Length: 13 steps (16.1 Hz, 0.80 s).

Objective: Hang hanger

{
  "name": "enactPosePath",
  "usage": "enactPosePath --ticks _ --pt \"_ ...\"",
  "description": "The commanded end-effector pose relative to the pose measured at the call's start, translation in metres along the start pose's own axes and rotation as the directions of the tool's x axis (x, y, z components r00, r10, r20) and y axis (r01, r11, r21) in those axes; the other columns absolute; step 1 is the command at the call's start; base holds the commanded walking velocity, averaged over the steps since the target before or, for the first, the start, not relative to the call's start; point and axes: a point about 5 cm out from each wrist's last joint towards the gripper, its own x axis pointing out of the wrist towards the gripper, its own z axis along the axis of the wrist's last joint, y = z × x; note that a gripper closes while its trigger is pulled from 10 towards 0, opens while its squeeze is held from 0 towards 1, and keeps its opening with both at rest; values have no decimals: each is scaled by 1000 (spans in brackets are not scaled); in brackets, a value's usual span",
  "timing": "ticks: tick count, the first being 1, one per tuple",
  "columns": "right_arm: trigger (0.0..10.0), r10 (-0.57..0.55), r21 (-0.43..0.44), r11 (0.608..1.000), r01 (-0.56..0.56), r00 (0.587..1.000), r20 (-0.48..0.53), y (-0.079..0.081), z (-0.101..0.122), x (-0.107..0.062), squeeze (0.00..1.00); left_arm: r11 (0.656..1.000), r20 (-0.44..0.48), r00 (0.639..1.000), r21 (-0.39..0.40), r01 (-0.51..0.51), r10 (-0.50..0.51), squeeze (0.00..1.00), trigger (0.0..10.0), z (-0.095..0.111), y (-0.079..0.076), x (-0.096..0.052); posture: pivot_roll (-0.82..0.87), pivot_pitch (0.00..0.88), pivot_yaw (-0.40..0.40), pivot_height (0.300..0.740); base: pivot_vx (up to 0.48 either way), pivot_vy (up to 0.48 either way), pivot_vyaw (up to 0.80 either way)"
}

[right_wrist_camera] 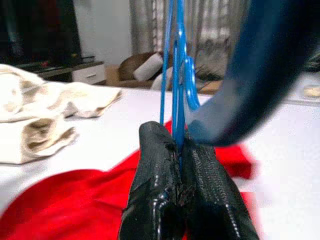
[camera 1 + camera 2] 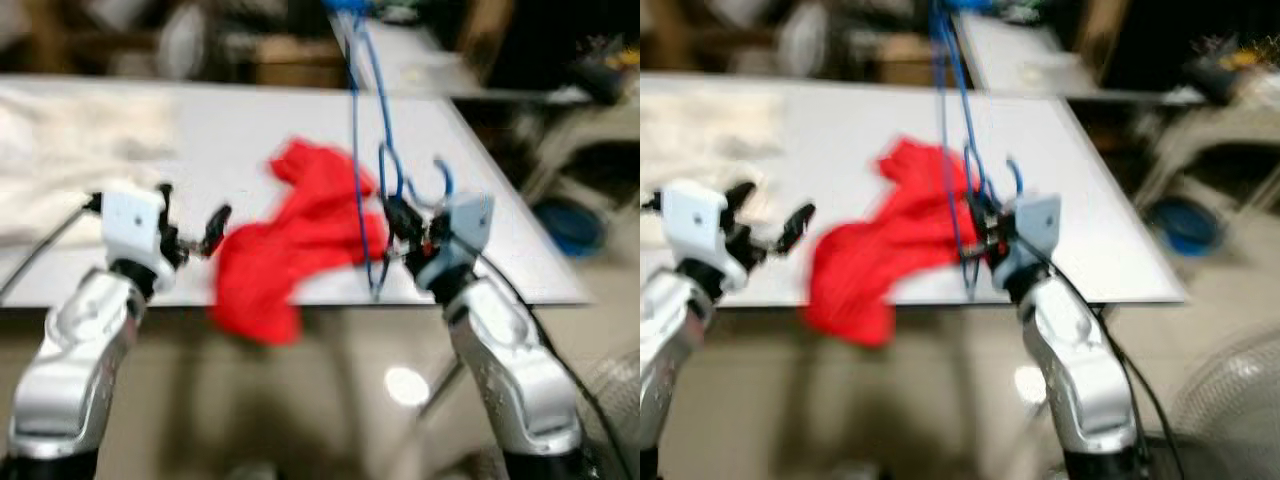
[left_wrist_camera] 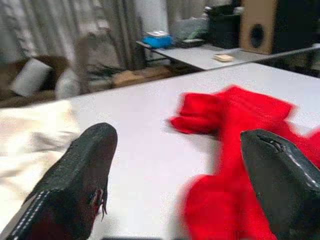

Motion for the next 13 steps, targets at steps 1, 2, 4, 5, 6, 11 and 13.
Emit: enactPosePath --ticks 1,2,4,5,6,11,13 --pt "10000 14 5 1000 -14 999 36 3 5 2 0 1000 -15 1000 30 0 1 0 10000 1 3 1 36 0 -27 740 0 480 0" --pt "10000 13 7 1000 -13 999 38 3 3 0 0 999 -29 1000 42 6 -5 0 10000 -2 2 0 43 0 -26 740 0 480 0" --pt "10000 18 -1 1000 -18 999 31 3 0 -2 0 999 -52 999 44 7 -5 0 10000 -7 2 -3 40 0 -19 740 0 480 0" --pt "10000 35 -10 999 -35 999 21 4 -3 -4 0 998 -66 998 54 18 -14 0 10000 -11 1 -3 39 0 -16 740 0 480 0" --pt "10000 50 -7 999 -50 999 10 4 -5 -5 0 998 -69 997 56 21 -17 0 10000 -12 1 -2 42 0 -22 740 0 480 0" --pt "10000 56 2 998 -56 997 -59 3 -20 -15 0 991 -71 994 104 84 -77 0 10000 -11 -7 -11 47 0 -43 740 0 170 0" --pt "10000 87 -36 995 -91 992 -96 1 -25 -21 0 987 -102 991 131 96 -83 0 10000 -17 -12 -13 38 0 -37 740 0 -480 0"
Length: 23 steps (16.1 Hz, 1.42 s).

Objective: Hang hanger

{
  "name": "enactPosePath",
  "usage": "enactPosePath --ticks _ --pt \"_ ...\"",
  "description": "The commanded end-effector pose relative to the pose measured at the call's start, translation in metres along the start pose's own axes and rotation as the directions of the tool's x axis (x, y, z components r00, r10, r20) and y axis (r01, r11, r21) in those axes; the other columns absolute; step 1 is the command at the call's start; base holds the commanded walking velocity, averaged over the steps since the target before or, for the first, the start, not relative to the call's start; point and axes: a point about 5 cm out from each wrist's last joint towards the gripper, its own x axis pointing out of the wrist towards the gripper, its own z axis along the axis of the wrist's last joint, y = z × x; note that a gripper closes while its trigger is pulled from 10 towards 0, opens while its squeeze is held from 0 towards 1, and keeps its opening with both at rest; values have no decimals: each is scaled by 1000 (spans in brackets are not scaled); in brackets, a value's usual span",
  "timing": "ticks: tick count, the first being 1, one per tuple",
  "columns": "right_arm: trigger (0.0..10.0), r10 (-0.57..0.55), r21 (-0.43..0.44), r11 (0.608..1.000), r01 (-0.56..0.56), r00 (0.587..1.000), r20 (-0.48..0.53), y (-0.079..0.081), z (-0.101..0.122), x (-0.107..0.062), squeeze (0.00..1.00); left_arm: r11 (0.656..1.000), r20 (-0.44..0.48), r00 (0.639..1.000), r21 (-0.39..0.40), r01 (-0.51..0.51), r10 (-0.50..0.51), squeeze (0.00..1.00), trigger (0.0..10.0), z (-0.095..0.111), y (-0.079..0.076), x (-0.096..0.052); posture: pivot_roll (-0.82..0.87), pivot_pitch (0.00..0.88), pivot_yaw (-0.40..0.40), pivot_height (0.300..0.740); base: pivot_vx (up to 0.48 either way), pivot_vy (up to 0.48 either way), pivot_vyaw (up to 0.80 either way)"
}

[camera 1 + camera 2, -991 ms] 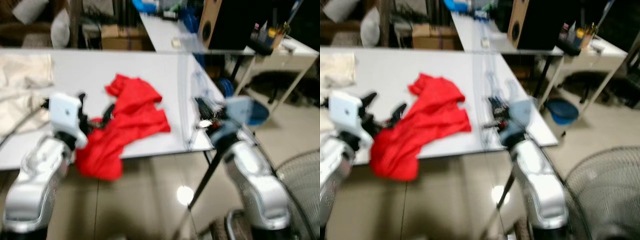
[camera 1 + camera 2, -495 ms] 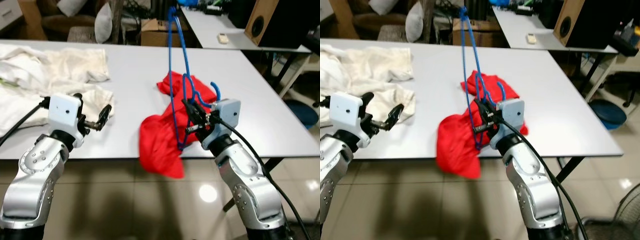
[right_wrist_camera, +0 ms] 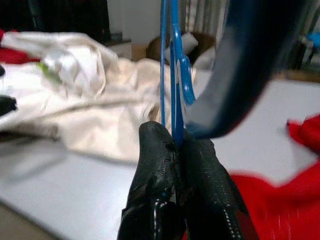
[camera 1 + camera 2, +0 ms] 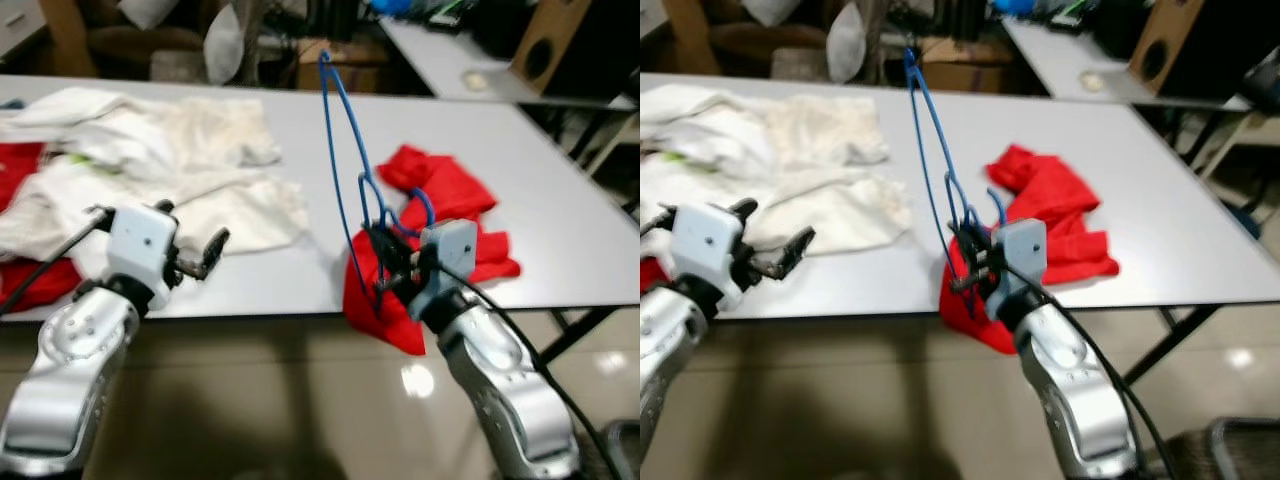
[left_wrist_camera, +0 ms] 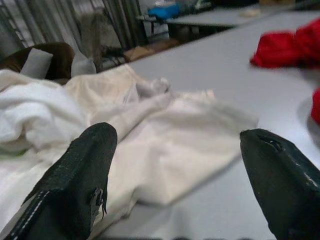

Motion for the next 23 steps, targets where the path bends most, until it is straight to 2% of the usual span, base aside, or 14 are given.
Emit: enactPosePath --ticks 1,2,3,6,7,8,9,12,14,17,19,20,21,23 --pt "10000 -6 -15 1000 6 1000 -17 -4 -1 -2 0 1000 13 1000 13 26 -26 0 10000 3 -6 1 38 0 -37 740 0 -480 0" --pt "10000 18 -25 1000 -18 1000 -25 -5 -1 -3 0 999 15 999 4 39 -39 0 10000 4 -9 2 27 0 -34 740 0 -480 0" --pt "10000 61 -48 997 -62 998 -34 -5 0 -1 0 997 21 998 -47 57 -56 0 10000 4 -12 3 16 0 -30 740 0 0 0" --pt "10000 177 -52 982 -180 983 -51 -8 8 3 0 996 34 996 -15 88 -88 0 10000 7 -12 8 0 0 -29 740 0 0 0" --pt "10000 220 -38 974 -221 975 -42 -10 14 4 0 994 73 992 -38 102 -99 0 10000 16 -8 11 -12 0 -26 740 0 0 0" --pt "10000 268 -37 962 -269 963 -37 -14 20 4 0 984 143 978 -74 162 -150 0 10000 28 -4 10 -21 0 -26 740 0 0 0" --pt "10000 314 -35 948 -315 949 -40 -18 25 4 0 960 220 949 -114 255 -226 0 10000 42 -3 5 -20 0 -29 740 0 0 0" --pt "10000 438 8 899 -438 897 -61 -27 35 2 0 892 381 845 -98 441 -376 0 10000 79 2 0 -21 0 -22 740 0 0 0" --pt "10000 471 -58 875 -480 873 -124 -36 39 5 0 880 504 772 -47 472 -387 0 10000 115 6 14 -3 0 -30 740 0 0 0" --pt "10000 498 -127 843 -523 847 -186 -34 44 13 0 888 544 739 22 460 -397 0 10000 135 7 30 12 0 -32 740 0 0 0" --pt "10000 504 -186 819 -542 836 -216 -29 46 18 0 915 506 778 60 399 -372 0 10000 137 8 46 19 0 -37 740 0 0 0" --pt "10000 526 -217 794 -568 821 -221 -23 49 21 0 947 402 859 183 266 -319 0 10000 125 7 66 26 0 -34 740 0 0 0" --pt "10000 537 -220 786 -577 815 -218 -21 50 22 0 947 361 882 224 232 -302 0 10000 118 7 72 29 0 -34 740 0 0 0" --pt "10000 539 -237 781 -578 815 -214 -22 54 23 0 931 275 910 280 233 -310 0 10000 103 10 75 30 0 -33 740 0 0 0"
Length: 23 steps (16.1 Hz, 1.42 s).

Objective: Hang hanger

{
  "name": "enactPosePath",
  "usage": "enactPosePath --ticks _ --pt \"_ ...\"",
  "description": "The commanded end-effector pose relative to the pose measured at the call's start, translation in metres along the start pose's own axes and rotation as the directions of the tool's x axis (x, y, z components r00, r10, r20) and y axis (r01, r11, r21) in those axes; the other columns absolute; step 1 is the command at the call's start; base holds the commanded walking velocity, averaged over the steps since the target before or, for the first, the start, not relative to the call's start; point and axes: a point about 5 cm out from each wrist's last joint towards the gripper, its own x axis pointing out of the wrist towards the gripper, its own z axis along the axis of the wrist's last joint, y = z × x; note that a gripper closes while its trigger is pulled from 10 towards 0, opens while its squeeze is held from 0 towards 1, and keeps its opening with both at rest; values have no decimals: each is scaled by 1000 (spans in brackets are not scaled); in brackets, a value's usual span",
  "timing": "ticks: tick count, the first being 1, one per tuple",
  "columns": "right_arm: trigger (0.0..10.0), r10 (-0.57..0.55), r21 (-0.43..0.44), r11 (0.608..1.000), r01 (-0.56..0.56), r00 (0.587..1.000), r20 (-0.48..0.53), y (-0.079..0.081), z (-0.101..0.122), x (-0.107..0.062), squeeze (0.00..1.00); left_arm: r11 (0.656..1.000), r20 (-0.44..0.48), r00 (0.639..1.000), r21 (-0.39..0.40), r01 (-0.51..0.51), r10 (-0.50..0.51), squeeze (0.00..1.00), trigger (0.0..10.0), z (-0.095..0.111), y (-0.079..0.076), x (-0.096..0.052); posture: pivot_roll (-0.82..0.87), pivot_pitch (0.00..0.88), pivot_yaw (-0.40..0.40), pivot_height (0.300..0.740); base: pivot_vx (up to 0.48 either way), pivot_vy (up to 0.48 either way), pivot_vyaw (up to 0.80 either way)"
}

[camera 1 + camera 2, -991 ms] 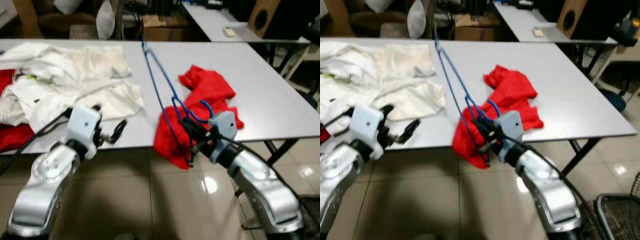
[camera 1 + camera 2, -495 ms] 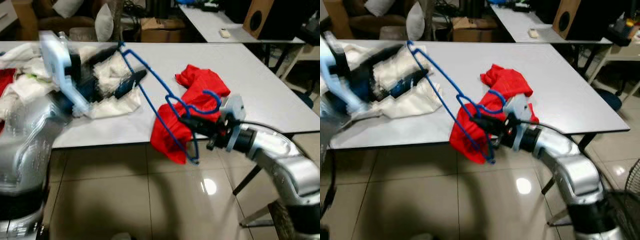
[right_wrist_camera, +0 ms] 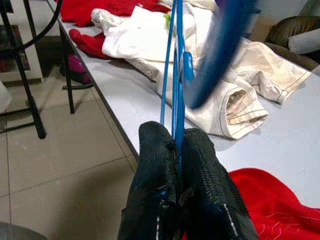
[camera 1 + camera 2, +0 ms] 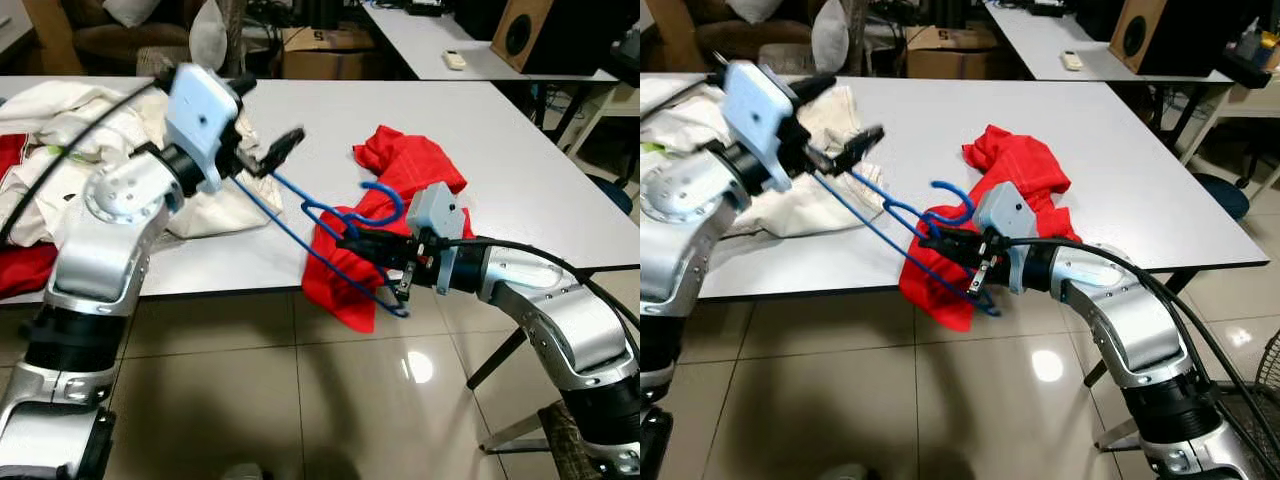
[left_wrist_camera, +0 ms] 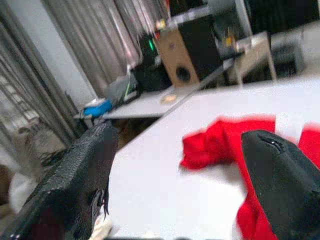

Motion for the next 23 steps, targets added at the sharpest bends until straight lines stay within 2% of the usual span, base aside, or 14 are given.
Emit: enactPosePath --ticks 1,3,5,8,9,10,11,12,15,16,18,20,22,23 --pt "10000 6 -32 999 -6 1000 8 -2 6 0 0 999 -34 999 32 17 -16 0 10000 -5 -1 -2 30 0 -33 740 0 0 0" --pt "10000 2 -42 999 -1 1000 13 -3 8 -1 0 997 -75 997 77 16 -10 0 10000 -16 2 -7 23 0 -29 740 0 0 0" --pt "10000 0 -50 999 0 1000 18 -3 10 -1 0 998 -40 998 51 -44 46 0 10000 -15 10 -9 20 0 -34 740 0 0 0" --pt "10000 -22 -43 999 23 1000 12 -3 6 -3 0 984 165 978 -140 -107 130 0 10000 15 22 -10 24 0 -46 740 0 0 0" --pt "10000 -68 -32 997 68 998 4 -1 0 -5 0 958 205 953 -227 -176 224 0 10000 25 35 -14 22 0 -47 740 0 0 0" --pt "10000 -162 -17 987 161 987 -2 -1 -6 -6 0 940 191 943 -261 -218 272 0 10000 27 44 -20 18 0 -41 740 0 0 0" --pt "10000 -201 -3 980 201 980 -1 -1 -8 -7 0 941 173 946 -248 -229 276 0 10000 25 46 -25 16 0 -39 740 0 0 0" --pt "10000 -277 4 961 277 961 -4 -1 -12 -11 0 948 127 948 -169 -268 291 0 10000 17 46 -36 10 0 -29 740 0 0 0" --pt "10000 -482 87 873 480 876 7 -4 -20 -24 0 921 -112 926 -113 -373 362 0 10000 -28 20 -70 5 0 -33 740 0 0 0" --pt "10000 -566 134 819 558 824 30 3 -21 -23 0 902 -205 903 -142 -408 376 0 10000 -48 -4 -83 7 0 -39 740 0 435 0" --pt "10000 -632 215 762 611 774 36 13 -30 -16 0 897 -276 892 -162 -411 358 0 10000 -68 -35 -88 19 0 -57 740 0 444 0" --pt "10000 -705 266 683 681 710 -7 13 -41 -12 0 884 -314 875 -172 -435 370 0 10000 -75 -48 -89 23 0 -72 740 0 442 0" --pt "10000 -708 179 686 705 704 -56 13 -46 -9 0 868 -324 862 -183 -461 390 0 10000 -76 -49 -91 20 0 -76 740 0 444 0" --pt "10000 -696 182 699 691 717 -51 14 -46 -10 0 872 -332 859 -167 -461 391 0 10000 -77 -49 -92 20 0 -76 740 0 442 0"
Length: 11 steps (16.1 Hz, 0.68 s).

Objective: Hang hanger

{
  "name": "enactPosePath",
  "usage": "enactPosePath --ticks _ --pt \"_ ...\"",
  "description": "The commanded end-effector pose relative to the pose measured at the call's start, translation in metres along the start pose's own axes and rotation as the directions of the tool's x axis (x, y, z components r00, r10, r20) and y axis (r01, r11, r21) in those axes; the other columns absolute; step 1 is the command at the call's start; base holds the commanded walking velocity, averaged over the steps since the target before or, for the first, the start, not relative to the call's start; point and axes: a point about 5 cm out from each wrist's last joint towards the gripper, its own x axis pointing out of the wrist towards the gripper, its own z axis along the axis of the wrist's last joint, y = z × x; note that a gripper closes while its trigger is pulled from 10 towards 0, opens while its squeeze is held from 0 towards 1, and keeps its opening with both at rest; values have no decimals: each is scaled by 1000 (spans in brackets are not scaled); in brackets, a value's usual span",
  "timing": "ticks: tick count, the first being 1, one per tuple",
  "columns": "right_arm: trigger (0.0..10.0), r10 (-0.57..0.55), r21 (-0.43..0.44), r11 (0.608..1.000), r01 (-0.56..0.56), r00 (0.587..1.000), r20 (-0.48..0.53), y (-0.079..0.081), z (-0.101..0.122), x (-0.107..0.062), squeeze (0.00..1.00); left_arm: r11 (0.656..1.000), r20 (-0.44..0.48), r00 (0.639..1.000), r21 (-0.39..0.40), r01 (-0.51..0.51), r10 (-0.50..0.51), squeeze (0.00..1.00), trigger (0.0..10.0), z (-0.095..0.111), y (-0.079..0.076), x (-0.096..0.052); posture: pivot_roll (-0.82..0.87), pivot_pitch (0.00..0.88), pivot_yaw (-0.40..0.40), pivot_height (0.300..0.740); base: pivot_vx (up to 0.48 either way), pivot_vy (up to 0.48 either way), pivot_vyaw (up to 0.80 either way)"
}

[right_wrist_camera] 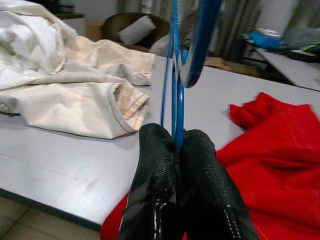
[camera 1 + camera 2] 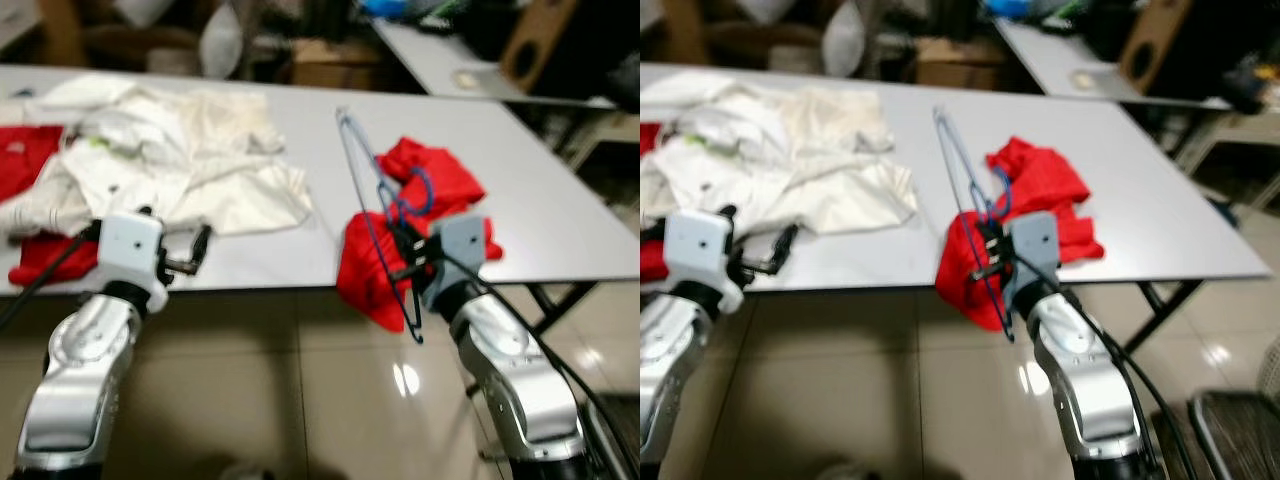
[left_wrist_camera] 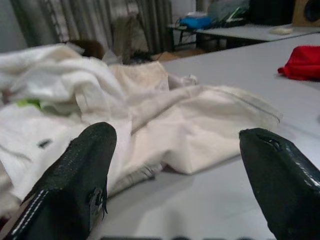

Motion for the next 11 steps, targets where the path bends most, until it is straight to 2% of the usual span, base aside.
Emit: enactPosePath --ticks 1,4,6,8,9,11 --pt "10000 -33 -16 999 33 999 3 -9 -1 -4 0 1000 13 1000 4 20 -20 0 10000 4 -7 1 13 0 -67 740 0 446 0" --pt "10000 -86 34 996 85 996 29 -13 -4 -9 0 999 21 999 20 30 -30 0 10000 6 -8 6 13 0 -67 740 0 437 0" --pt "10000 -58 71 996 57 998 7 -7 -11 -12 0 999 25 999 24 30 -30 0 10000 7 -6 12 -15 0 -38 740 0 433 0" --pt "10000 -76 83 994 76 997 3 -9 -13 -14 0 999 28 999 15 37 -38 0 10000 6 -10 15 -21 0 -32 740 0 351 0" --pt "10000 -79 79 994 78 997 5 -10 -13 -14 0 999 46 998 24 40 -41 0 10000 8 -14 16 -13 0 -37 740 0 0 0" --pt "10000 -76 70 995 76 997 7 -12 -13 -12 0 998 40 998 30 50 -51 0 10000 8 -19 16 -6 0 -46 740 0 -480 0"
